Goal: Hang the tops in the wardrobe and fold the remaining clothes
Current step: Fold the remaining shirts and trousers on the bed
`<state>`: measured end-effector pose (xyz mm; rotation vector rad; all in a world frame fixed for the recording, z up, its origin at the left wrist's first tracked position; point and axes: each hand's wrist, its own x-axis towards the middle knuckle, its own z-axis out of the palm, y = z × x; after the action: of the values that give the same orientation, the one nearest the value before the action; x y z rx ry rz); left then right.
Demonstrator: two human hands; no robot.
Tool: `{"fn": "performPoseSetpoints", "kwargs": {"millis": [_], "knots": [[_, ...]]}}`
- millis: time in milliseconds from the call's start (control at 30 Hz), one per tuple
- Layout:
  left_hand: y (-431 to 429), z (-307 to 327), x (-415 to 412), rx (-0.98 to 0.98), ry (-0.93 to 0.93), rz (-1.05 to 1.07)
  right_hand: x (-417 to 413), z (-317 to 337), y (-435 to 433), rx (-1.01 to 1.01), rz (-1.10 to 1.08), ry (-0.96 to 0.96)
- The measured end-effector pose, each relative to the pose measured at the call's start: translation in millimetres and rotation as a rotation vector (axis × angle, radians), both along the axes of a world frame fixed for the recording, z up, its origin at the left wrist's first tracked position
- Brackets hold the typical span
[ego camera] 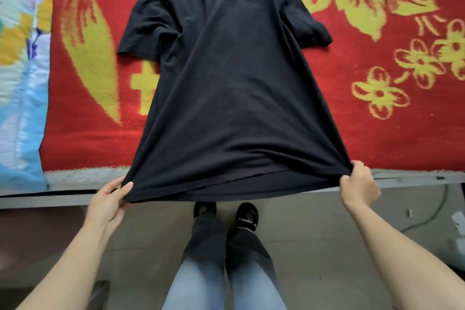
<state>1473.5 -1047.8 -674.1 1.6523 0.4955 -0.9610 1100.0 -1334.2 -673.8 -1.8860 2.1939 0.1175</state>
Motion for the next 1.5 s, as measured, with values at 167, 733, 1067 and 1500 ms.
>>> {"fn": "performPoseSetpoints", "kwargs": {"millis": [167, 733, 1067, 1500], "knots": [[29, 5, -17, 0.042, 0.057, -0.052, -50, 3, 12, -0.079, 0.237, 0.080], [40, -36, -62, 0.520, -0.086, -0.064, -61, -15, 28, 0.463, -0.048, 0.040], [-49, -13, -55, 0.484, -0.250, -0.309, 25, 11, -27, 0.456, 0.169, -0.111], [-169, -3, 48, 0.362, -0.399, -0.463, 158, 31, -108, 0.381, 0.256, -0.132]]}}
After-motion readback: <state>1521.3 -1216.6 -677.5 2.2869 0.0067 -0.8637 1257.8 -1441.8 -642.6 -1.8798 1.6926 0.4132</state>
